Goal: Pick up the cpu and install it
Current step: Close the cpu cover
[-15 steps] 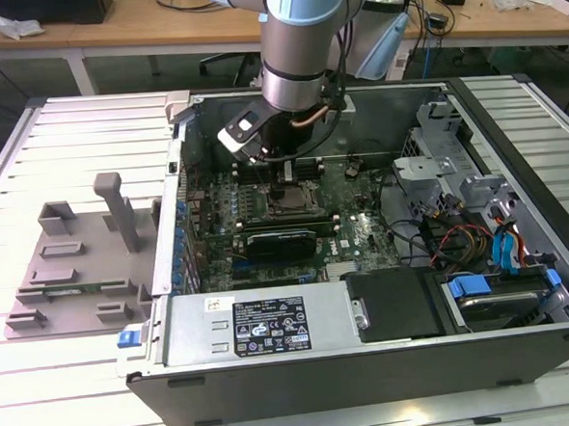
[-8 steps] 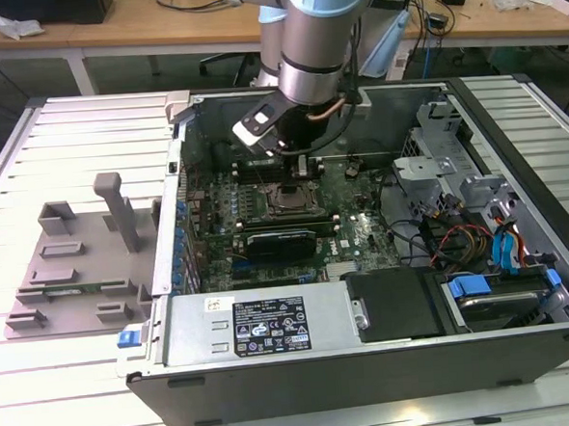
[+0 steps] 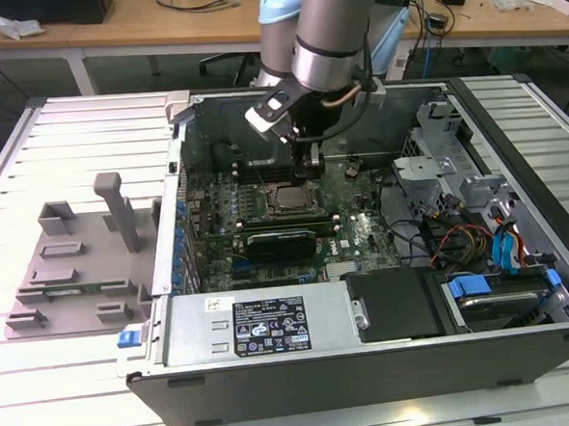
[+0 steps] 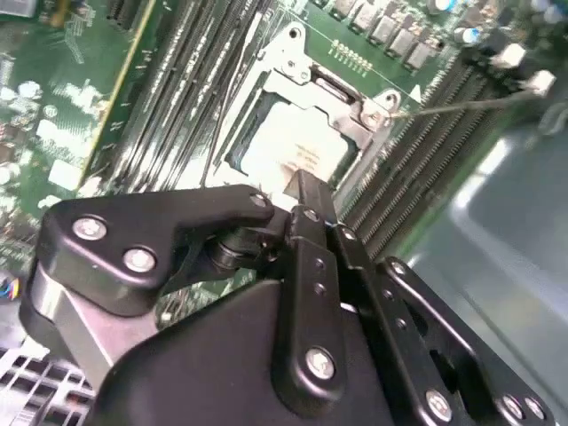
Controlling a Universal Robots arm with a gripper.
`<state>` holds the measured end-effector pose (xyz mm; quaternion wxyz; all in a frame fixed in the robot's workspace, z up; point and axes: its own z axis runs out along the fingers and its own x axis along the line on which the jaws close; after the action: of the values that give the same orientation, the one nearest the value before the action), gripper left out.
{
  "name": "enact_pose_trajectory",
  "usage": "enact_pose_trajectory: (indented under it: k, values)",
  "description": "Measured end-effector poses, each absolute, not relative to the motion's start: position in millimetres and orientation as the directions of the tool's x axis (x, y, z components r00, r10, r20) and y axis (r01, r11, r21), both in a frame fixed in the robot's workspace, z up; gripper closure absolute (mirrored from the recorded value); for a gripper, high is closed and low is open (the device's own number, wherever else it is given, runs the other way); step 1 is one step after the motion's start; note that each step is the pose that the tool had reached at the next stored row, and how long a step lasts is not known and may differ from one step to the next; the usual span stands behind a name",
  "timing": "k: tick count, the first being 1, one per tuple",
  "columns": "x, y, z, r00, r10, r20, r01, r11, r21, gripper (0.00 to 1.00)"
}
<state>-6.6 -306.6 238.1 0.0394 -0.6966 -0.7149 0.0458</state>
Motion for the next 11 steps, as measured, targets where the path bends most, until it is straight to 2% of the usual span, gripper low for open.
enact_pose_trajectory:
  k: [6, 11]
  values:
    - [-7, -307, 268, -0.026, 1.0, -0.008, 0.992, 0.025, -0.12, 0.89]
    - [-7, -307, 270, -0.026, 1.0, -0.008, 0.992, 0.025, -0.12, 0.89]
